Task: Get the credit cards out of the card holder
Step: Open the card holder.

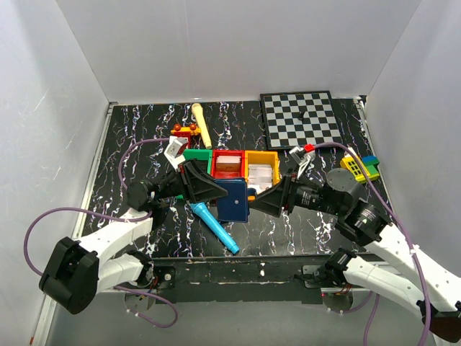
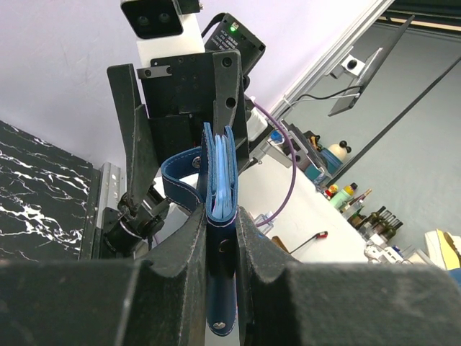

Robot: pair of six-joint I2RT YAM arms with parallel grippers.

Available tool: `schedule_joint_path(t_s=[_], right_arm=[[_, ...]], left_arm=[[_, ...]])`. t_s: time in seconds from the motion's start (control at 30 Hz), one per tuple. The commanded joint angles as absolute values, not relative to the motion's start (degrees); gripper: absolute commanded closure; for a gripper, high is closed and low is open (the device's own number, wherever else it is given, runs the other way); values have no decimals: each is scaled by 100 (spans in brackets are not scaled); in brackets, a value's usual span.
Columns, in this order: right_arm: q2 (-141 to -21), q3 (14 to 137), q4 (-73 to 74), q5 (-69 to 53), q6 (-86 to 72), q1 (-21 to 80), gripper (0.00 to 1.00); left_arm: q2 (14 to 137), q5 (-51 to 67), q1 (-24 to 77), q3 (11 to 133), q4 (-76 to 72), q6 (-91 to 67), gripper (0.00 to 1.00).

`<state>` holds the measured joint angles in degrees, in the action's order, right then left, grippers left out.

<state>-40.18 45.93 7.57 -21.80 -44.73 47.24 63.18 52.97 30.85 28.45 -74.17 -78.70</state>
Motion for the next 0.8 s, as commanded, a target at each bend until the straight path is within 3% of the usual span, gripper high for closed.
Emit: schedule_joint_path(t_s=[0.0,0.37,0.77], right_arm=[[-4104,4614,238,-2197,-4561,4702,29],[-4421,4597,-245,-2417,-4755,4702,42],[-4746,4597,-720,-2918,-4957,4702,62]], left_arm=[[6337,5247,3085,2804,-7778,-7998,100],[6407,5194,3120,2804,-7910,-8060,100],[6425,5177,3138,2777,-7954,-8077,100]])
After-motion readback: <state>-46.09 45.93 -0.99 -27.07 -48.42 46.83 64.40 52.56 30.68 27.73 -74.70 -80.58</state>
